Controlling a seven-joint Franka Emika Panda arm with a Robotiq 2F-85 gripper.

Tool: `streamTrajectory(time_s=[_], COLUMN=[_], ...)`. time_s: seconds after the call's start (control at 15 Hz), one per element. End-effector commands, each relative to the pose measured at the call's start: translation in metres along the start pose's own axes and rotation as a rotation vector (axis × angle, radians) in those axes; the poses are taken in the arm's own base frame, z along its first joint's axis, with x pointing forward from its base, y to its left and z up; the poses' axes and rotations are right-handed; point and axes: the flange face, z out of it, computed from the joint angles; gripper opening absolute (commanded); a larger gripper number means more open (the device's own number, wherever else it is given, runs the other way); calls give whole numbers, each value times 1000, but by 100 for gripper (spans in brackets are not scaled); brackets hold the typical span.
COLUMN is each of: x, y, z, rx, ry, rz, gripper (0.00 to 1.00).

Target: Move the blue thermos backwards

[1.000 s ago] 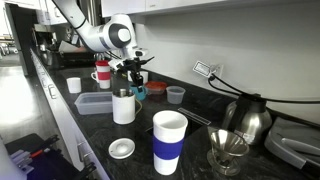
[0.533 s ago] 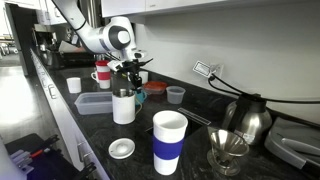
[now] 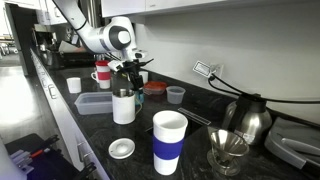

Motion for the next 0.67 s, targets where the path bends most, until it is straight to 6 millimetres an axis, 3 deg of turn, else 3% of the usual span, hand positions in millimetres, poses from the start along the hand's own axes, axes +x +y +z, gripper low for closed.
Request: streamTrajectory(time_s=[0.0,0.33,0.4,0.6], x=[-2,-16,-5,-14], y=[-1,-6,-10,-6], z=[-17,-74,-56,-78], rx=[40,145,117,137], ry=[-1,13,26,27], rz=[-16,-67,-41,-55], gripper=[100,100,100,100])
